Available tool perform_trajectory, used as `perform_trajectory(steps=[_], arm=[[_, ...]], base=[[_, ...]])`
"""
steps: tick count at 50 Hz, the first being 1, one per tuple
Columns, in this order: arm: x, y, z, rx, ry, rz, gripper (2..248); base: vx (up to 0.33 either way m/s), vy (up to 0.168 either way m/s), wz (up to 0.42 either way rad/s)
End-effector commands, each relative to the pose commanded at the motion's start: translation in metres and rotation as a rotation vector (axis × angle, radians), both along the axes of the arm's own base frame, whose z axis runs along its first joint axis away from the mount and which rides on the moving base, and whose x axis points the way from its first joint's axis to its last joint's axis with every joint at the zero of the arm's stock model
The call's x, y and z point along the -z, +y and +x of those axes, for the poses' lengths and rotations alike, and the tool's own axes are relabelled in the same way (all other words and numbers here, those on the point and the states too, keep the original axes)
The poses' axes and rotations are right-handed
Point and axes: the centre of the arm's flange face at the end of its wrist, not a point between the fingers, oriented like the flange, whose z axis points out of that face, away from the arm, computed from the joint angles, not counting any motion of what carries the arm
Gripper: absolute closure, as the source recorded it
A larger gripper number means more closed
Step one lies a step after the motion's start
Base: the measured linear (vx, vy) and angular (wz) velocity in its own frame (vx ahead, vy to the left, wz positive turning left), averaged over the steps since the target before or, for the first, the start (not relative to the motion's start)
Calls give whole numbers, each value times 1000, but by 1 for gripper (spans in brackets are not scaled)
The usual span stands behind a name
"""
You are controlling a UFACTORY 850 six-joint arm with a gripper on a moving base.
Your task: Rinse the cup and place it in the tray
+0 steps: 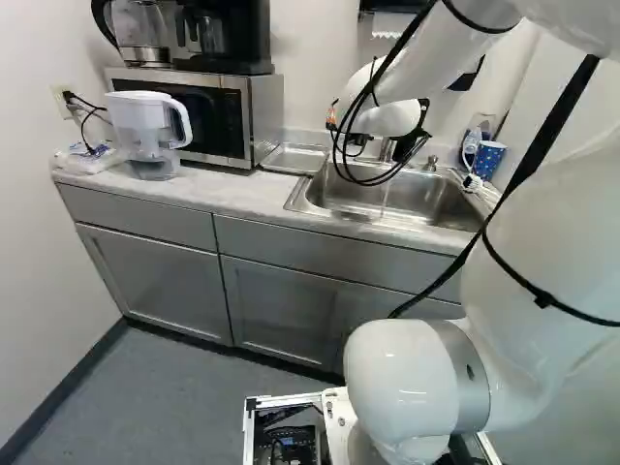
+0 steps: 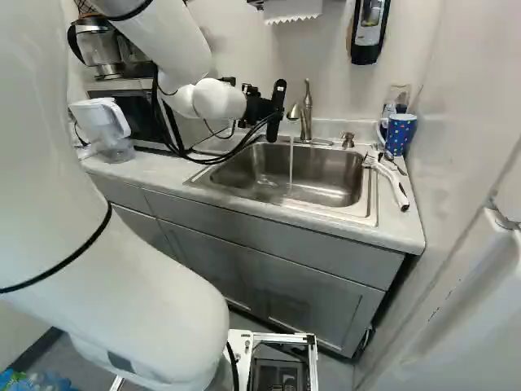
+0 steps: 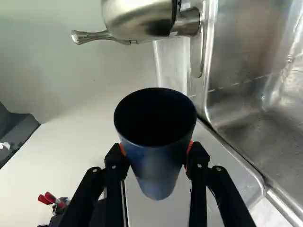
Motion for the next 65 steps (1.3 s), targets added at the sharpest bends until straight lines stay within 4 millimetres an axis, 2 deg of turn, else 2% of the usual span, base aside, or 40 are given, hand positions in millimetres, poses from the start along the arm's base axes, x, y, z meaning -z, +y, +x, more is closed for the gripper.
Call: perform_trajectory(steps=[21, 65], arm=[[0, 0, 0, -4, 2, -17, 125], [0, 0, 0, -117, 44, -445, 125]], base=[[0, 0, 0], [0, 0, 0]])
